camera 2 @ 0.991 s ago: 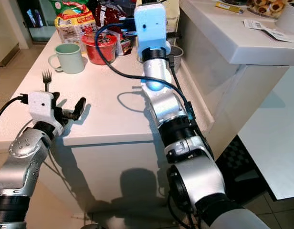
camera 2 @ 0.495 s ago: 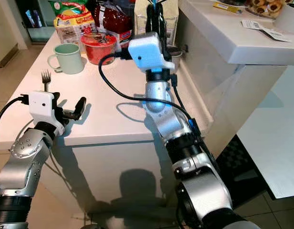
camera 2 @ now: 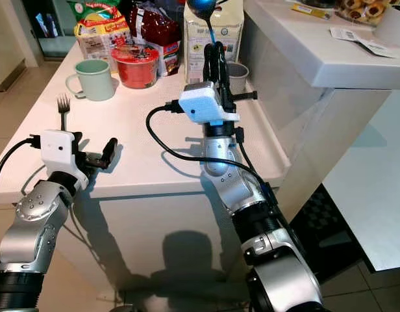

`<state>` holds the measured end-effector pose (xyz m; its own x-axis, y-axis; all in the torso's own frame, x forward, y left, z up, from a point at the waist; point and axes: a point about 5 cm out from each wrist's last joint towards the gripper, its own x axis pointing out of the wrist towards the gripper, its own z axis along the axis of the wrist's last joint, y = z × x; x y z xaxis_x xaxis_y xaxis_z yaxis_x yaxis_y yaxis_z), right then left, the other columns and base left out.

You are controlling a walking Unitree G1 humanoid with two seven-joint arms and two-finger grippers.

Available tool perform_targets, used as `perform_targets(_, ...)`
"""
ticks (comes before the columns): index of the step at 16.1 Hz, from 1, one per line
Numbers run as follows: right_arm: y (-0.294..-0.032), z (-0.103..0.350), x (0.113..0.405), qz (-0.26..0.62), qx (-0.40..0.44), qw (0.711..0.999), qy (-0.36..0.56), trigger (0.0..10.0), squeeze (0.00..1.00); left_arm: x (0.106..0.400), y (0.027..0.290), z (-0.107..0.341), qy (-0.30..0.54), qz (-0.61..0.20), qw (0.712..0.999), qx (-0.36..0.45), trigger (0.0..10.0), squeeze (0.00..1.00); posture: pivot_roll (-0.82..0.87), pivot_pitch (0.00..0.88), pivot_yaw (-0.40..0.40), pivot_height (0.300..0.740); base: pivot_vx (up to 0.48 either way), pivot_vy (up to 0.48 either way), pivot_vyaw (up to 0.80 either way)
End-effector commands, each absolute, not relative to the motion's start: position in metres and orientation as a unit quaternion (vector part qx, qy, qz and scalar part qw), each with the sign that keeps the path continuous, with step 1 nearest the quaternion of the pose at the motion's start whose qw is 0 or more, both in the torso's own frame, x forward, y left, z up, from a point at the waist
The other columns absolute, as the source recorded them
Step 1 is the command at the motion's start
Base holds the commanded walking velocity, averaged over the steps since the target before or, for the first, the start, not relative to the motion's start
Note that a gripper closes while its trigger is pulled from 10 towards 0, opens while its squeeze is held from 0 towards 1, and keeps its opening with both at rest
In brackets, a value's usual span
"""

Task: Setting the table

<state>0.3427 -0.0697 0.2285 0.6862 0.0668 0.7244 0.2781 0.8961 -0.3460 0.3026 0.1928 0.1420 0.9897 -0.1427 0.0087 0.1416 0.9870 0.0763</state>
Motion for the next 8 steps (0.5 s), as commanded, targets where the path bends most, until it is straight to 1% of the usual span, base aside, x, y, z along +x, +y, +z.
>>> perform_targets(1,-0.073,0.227,0.341,-0.07,-0.222,0.891,-0.39,0.0,0.0,0.303,0.192,0.145,-0.015,-0.068,0.997,0.036,10.0,0.0,0.22,0.0,-0.035,0.74,0.0,0.0,0.0)
perform_targets(6,-0.071,0.221,0.344,-0.07,-0.224,0.899,-0.37,0.0,0.0,0.305,0.19,0.146,-0.015,-0.067,0.997,0.024,10.0,0.0,0.23,0.0,-0.037,0.74,0.0,0.0,0.0)
perform_targets(8,-0.073,0.216,0.348,-0.074,-0.213,0.91,-0.348,0.0,0.0,0.305,0.189,0.147,-0.015,-0.065,0.998,0.023,10.0,0.0,0.23,0.0,-0.031,0.74,0.0,0.0,0.0)
